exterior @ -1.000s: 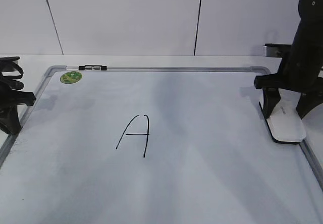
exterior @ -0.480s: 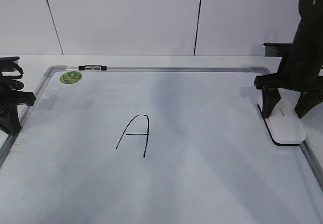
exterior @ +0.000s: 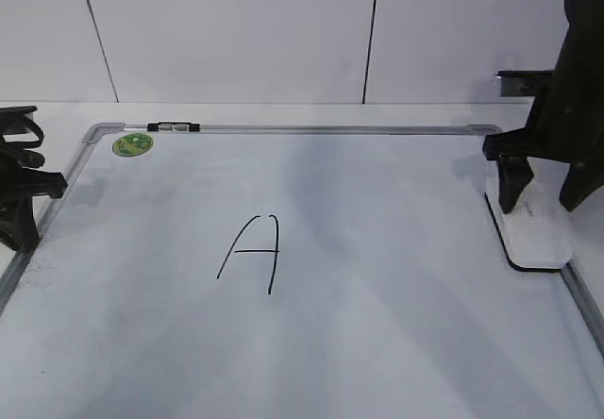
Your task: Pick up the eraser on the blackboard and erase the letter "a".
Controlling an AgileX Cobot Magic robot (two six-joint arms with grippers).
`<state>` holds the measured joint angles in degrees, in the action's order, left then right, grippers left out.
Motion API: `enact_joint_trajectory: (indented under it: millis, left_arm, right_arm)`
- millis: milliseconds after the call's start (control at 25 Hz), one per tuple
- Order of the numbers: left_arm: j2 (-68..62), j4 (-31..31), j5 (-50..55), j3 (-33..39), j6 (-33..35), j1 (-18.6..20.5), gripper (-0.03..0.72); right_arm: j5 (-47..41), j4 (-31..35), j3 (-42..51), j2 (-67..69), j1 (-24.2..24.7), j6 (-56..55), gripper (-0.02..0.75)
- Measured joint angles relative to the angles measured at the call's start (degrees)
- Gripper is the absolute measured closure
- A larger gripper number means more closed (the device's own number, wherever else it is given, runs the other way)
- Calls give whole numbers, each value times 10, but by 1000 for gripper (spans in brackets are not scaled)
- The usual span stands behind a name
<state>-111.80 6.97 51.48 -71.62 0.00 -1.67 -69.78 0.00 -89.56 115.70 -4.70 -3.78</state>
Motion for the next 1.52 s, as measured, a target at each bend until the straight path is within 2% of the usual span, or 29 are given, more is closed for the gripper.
enact_joint_trajectory:
  millis: [160, 400, 680, 800, 1240, 1520]
  left_arm:
    - [0, 0, 1, 0, 0, 0, 657]
    - [0, 0, 2, 0, 0, 0, 634]
    - [1, -10, 8, 0, 0, 1, 472]
    - [16, -10, 16, 2, 0, 1, 435]
    - [199, -10, 49, 2, 0, 1, 422]
    - [345, -9, 104, 2, 0, 1, 421]
  right_arm:
    - [0, -26, -1, -25, 0, -11, 124]
    - [0, -30, -2, -49, 0, -13, 124]
    - [-1, -29, -2, -66, 0, -14, 125]
    - [-1, -23, -2, -74, 0, -14, 127]
    - [-3, 0, -2, -155, 0, -14, 144]
    - [-9, 54, -2, -246, 0, -14, 144]
